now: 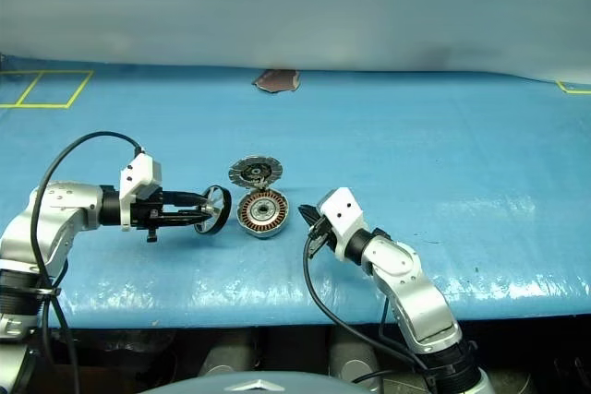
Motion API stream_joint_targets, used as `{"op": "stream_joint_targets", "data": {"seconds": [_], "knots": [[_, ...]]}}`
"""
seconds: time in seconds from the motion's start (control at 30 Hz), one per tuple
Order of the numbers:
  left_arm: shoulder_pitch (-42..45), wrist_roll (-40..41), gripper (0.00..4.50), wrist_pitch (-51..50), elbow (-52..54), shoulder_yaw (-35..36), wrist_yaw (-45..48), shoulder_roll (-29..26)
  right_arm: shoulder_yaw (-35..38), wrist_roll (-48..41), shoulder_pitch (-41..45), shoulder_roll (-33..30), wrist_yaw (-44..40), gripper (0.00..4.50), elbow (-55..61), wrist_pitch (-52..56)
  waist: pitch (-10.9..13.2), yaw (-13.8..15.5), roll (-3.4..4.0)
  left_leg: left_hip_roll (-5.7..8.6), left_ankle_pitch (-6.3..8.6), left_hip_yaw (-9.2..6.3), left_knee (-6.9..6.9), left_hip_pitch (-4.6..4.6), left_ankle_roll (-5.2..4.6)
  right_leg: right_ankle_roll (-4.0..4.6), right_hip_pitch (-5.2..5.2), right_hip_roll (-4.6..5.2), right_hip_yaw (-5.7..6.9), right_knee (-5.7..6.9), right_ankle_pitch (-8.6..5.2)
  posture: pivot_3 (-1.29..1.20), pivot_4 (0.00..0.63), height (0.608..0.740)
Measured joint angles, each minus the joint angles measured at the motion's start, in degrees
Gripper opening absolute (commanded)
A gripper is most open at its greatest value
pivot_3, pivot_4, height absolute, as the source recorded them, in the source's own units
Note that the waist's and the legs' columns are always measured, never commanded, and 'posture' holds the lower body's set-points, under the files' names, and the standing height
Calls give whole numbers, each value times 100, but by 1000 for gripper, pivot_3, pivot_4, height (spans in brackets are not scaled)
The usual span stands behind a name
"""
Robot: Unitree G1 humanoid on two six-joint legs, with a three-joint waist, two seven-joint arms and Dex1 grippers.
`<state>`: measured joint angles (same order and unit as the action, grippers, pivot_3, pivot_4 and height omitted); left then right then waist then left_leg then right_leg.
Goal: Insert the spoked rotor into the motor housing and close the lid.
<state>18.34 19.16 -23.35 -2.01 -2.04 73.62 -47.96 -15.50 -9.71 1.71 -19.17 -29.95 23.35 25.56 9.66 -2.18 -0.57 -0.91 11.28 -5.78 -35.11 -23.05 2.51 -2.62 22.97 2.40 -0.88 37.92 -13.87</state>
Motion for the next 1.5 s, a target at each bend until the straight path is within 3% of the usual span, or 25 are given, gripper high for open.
{"op": "stream_joint_targets", "data": {"seconds": [0.73, 1.5], "knots": [[1475, -510, 1585, 319, -629, -1159, 403, 651, -77, 24, -212, -2, -9, 0, 3, -17, 3, 4, -6, 0, 0, 0, -6, -3, 0, -8, -1, -3, 0, 2, 5, 0, 150, 740], [1859, -1207, 1585, 940, -1338, -1455, 397, 1078, 45, -271, -324, 219, -148, 0, -3, -411, 4, 13, -7, 1, -1, -3, -18, -5, -1, -24, -7, -4, 0, 5, 14, 0, 150, 740]]}}
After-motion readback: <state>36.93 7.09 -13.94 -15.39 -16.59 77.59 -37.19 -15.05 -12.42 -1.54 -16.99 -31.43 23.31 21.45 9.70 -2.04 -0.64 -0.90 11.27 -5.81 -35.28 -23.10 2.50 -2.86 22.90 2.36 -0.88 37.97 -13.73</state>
